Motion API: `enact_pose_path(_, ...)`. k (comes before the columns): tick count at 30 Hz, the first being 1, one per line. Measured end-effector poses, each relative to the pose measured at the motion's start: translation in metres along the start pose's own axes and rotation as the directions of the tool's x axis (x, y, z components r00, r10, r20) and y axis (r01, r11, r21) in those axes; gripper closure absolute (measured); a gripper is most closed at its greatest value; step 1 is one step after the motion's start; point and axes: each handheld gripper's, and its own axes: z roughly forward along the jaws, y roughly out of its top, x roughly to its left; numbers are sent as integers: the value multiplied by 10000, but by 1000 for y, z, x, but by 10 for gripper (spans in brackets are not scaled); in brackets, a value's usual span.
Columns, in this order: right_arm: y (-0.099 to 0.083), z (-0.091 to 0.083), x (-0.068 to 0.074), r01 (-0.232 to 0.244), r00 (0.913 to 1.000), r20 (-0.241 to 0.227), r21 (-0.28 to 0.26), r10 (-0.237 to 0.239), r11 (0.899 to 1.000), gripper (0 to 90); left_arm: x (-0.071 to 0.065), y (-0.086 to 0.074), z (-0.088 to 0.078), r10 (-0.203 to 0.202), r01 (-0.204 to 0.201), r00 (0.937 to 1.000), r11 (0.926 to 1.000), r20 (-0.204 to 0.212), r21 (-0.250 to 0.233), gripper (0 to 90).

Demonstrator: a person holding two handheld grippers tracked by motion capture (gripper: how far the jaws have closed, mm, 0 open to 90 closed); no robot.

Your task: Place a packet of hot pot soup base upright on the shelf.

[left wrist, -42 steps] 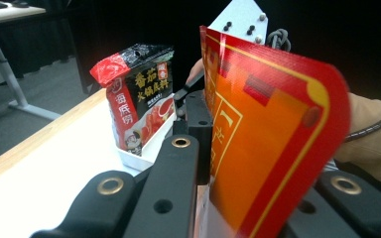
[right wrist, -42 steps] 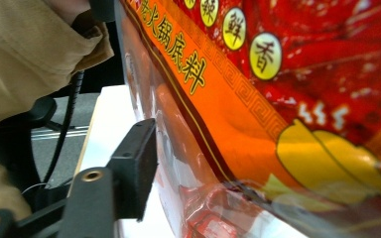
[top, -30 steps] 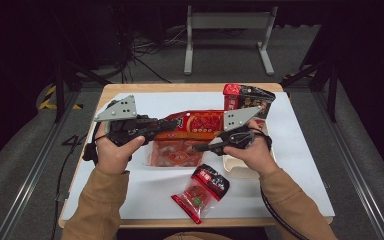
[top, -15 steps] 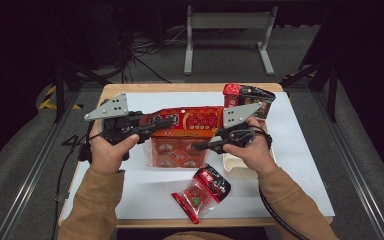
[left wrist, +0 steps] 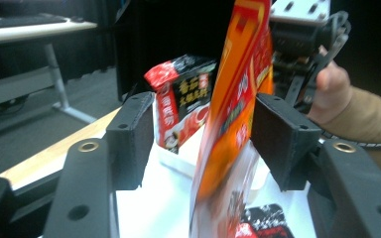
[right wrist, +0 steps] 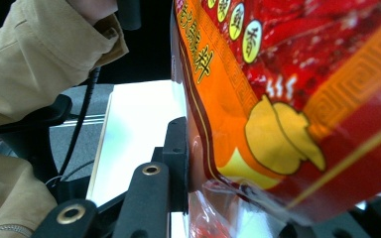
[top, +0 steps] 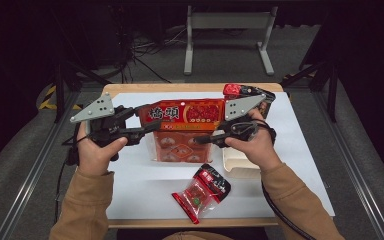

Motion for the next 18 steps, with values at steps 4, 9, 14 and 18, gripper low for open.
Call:
enact_pose_path(4, 2, -4, -2, -176, 9997, 142, 126, 174, 9998, 703, 3, -5, -7, -117, 117, 9998, 9999, -133, 34, 384)
enact_pose_path(9, 8, -12, -6, -418, 9982, 450, 264, 406, 9988, 703, 7, -11, -14, -252, 255, 9993, 9996, -271, 121, 378)
enact_pose_path(14, 15, -20, -8, -579, 9955, 775, 454, 543, 9973, 703, 11, -19, -17, -399, 407, 9984, 9990, -404, 207, 376)
enact_pose_path(18, 19, -27, -11, -704, 9938, 892, 470, 660, 9964, 703, 14, -27, -20, -532, 552, 9972, 9978, -528, 379, 370)
